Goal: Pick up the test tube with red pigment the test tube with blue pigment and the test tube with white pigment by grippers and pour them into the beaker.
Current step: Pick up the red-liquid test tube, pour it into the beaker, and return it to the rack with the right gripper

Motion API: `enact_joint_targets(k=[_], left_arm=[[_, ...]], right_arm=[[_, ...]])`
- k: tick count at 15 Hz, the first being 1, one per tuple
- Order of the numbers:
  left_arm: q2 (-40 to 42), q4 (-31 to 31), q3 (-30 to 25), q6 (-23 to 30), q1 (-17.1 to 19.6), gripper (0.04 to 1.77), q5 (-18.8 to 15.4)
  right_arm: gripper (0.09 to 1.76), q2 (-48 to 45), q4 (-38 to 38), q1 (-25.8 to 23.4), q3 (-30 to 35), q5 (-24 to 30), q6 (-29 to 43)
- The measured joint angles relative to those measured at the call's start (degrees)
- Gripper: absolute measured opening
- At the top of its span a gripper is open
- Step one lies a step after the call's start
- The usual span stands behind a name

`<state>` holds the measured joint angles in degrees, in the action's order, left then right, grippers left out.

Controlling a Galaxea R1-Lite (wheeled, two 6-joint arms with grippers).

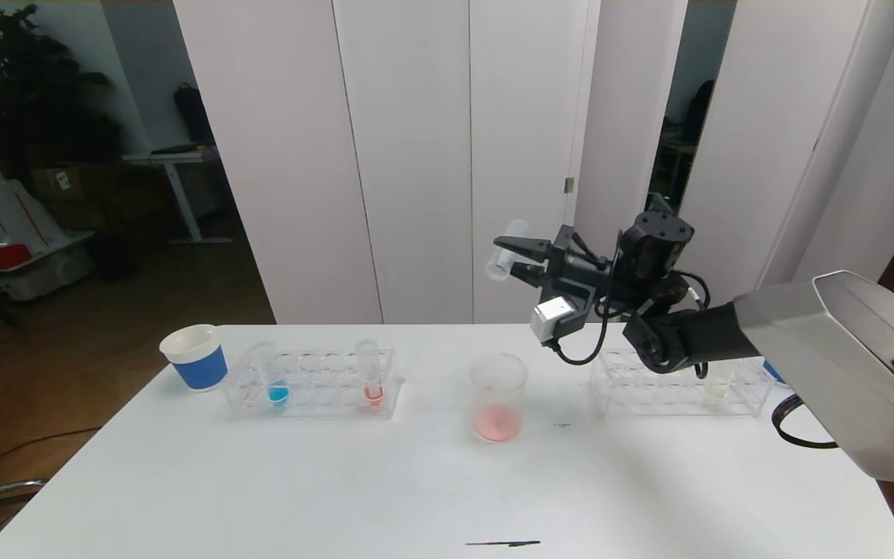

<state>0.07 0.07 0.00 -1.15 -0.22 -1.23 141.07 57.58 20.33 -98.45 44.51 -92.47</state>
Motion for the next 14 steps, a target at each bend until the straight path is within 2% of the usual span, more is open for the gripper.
enact_joint_targets(k=[1,4,6,8,11,13,14], left_arm=[[0.0,-0.02,0.0,0.0,0.0,1.75,0.02],[0.0,0.0,0.0,0.02,-0.02,1.75,0.02],[0.0,0.0,0.0,0.0,0.0,1.75,0.0],[0.0,-0.02,0.0,0.02,0.0,1.75,0.02],[0.0,0.0,0.0,0.02,0.0,1.75,0.02],[0.0,0.0,0.0,0.0,-0.02,1.75,0.02],[0.0,0.0,0.0,0.02,-0.02,1.75,0.0]], right_arm=[[0.58,-0.59,0.0,0.66,0.0,-3.47,2.69],[0.58,-2.89,0.0,3.01,0.22,-18.65,13.09],[0.58,-4.5,0.02,4.91,0.35,-30.95,23.11],[0.58,-5.81,0.02,6.45,0.35,-42.45,37.1],[0.58,-7.02,-0.02,7.06,0.22,-52.82,59.45],[0.58,-7.74,-0.13,5.96,0.52,-61.37,69.18],[0.58,-7.97,-0.33,5.11,0.85,-63.71,72.51]])
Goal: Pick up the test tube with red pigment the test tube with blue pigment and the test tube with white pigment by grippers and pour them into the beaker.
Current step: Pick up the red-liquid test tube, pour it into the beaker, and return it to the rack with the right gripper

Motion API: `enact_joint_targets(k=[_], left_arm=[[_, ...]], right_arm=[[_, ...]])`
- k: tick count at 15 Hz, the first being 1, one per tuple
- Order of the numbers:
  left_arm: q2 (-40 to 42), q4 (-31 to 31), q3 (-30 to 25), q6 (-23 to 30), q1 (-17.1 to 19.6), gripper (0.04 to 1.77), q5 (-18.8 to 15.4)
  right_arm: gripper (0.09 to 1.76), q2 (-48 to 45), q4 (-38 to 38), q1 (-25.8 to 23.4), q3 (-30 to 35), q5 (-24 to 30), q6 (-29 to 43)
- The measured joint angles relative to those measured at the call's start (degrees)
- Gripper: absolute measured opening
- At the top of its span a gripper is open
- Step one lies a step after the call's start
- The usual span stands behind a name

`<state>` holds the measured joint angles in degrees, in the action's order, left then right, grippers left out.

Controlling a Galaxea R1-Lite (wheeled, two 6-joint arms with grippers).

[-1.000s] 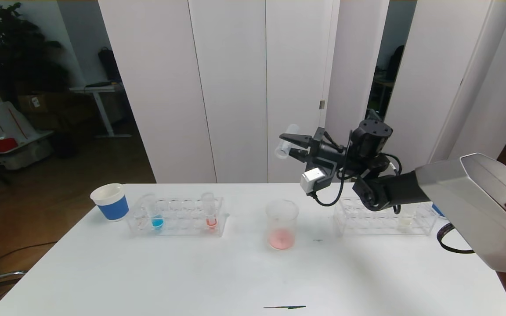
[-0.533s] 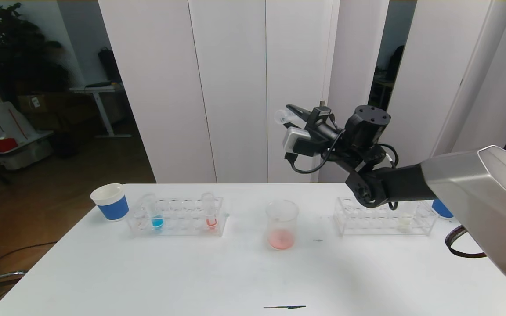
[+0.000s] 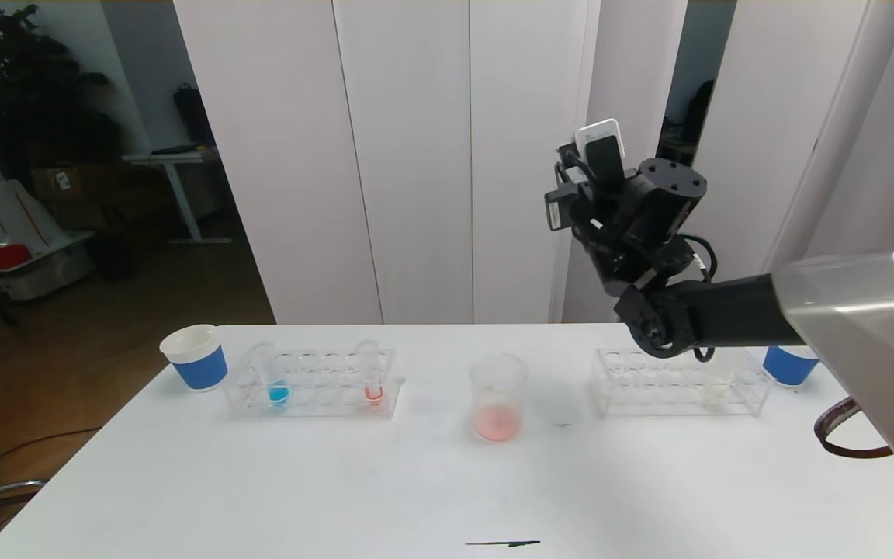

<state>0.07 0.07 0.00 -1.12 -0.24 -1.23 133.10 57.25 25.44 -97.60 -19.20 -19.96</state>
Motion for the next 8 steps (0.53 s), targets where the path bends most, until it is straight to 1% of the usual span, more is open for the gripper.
enact_joint_targets(k=[3,6,8], left_arm=[[0.0,-0.02,0.0,0.0,0.02,1.75,0.02],[0.0,-0.02,0.0,-0.02,0.02,1.75,0.02],[0.0,0.0,0.0,0.0,0.02,1.75,0.0]], right_arm=[[0.58,-0.66,-0.09,-2.23,3.5,-3.1,9.96],[0.58,-2.54,-1.51,-4.0,10.93,-3.73,19.03],[0.58,-4.96,-5.44,-5.29,16.75,-3.69,23.94]])
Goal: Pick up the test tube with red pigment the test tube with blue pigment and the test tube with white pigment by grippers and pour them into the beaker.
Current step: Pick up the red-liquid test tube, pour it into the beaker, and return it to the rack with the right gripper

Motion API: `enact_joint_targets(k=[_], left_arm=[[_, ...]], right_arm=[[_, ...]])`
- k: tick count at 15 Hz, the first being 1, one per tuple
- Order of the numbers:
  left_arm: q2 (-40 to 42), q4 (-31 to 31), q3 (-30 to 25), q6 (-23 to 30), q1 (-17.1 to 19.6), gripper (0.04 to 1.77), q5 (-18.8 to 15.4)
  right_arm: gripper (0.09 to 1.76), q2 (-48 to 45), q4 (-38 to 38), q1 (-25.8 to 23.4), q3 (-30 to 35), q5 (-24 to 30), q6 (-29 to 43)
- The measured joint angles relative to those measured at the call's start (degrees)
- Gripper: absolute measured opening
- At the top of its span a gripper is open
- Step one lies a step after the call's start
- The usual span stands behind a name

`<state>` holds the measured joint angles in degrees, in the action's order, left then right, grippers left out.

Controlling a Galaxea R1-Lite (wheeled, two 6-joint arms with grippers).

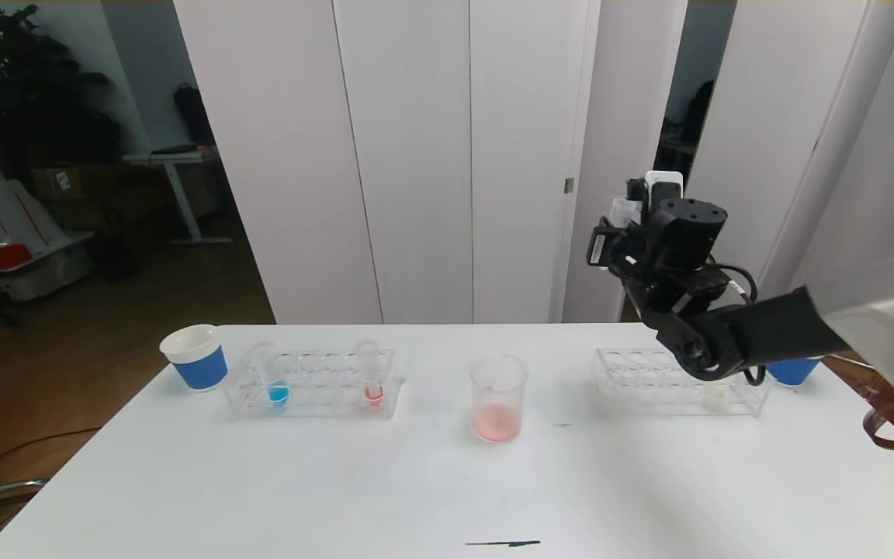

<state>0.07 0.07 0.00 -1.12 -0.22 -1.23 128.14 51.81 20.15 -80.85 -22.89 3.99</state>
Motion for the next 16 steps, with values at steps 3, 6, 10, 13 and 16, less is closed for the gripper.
enact_joint_targets(k=[3,6,10,13,16], left_arm=[[0.0,-0.02,0.0,0.0,-0.02,1.75,0.02],[0.0,0.0,0.0,0.0,0.0,1.75,0.02],[0.0,0.0,0.0,0.0,-0.02,1.75,0.0],[0.0,0.0,0.0,-0.02,0.0,1.75,0.02],[0.0,0.0,0.0,-0.02,-0.02,1.75,0.02]], right_arm=[[0.58,-3.85,-0.88,-3.18,5.17,-0.78,0.63],[0.58,-7.79,0.76,-6.46,9.44,-1.8,-2.28],[0.58,-12.98,12.54,-15.58,16.58,-1.61,-14.79],[0.58,-15.63,16.46,-23.89,19.42,0.4,-15.69],[0.58,-16.36,16.74,-28.99,21.81,2.78,-4.14]])
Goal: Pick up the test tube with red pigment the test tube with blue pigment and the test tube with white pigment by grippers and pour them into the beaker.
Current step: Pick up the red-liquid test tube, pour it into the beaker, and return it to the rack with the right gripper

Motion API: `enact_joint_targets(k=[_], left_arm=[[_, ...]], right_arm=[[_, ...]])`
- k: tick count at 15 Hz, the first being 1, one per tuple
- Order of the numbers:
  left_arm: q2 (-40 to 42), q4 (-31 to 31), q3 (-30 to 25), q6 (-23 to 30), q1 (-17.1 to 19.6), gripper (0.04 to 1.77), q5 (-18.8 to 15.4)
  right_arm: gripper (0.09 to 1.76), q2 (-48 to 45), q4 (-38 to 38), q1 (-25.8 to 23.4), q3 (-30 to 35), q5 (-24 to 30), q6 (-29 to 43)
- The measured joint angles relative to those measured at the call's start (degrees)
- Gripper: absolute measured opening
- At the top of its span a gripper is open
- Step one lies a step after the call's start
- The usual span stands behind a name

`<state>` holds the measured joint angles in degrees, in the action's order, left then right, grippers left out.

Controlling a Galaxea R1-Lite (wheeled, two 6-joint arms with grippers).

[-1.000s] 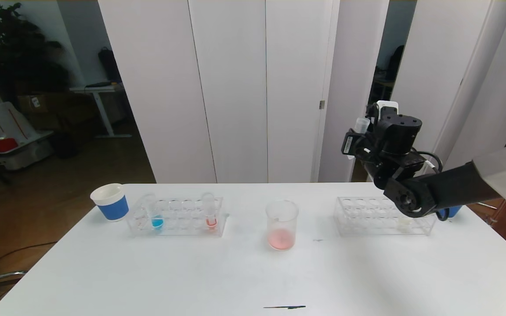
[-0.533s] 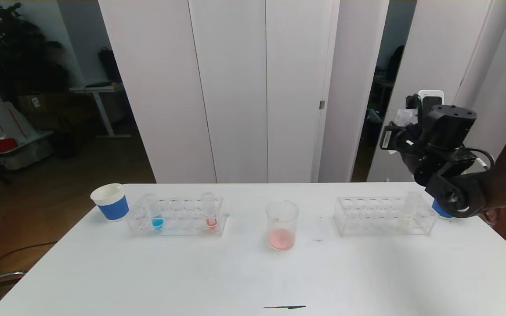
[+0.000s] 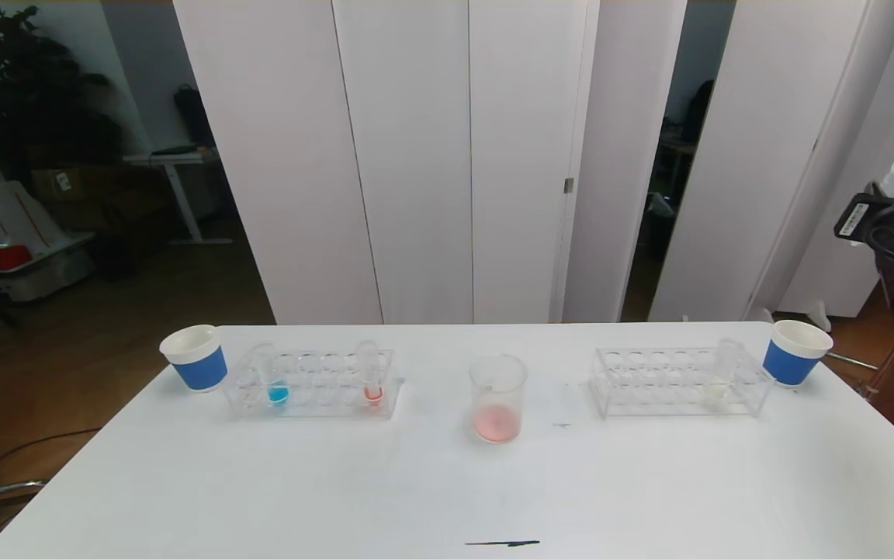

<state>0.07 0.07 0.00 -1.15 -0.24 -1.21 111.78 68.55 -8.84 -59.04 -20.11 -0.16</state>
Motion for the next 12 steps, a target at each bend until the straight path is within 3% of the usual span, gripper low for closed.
enact_joint_targets(k=[8,12], left_arm=[[0.0,0.0,0.0,0.02,-0.02,1.75,0.0],[0.0,0.0,0.0,0.02,0.02,1.75,0.0]], right_arm=[[0.58,12.12,6.28,-5.29,1.6,1.68,4.47],[0.58,18.87,6.7,-4.3,1.16,2.07,11.09]])
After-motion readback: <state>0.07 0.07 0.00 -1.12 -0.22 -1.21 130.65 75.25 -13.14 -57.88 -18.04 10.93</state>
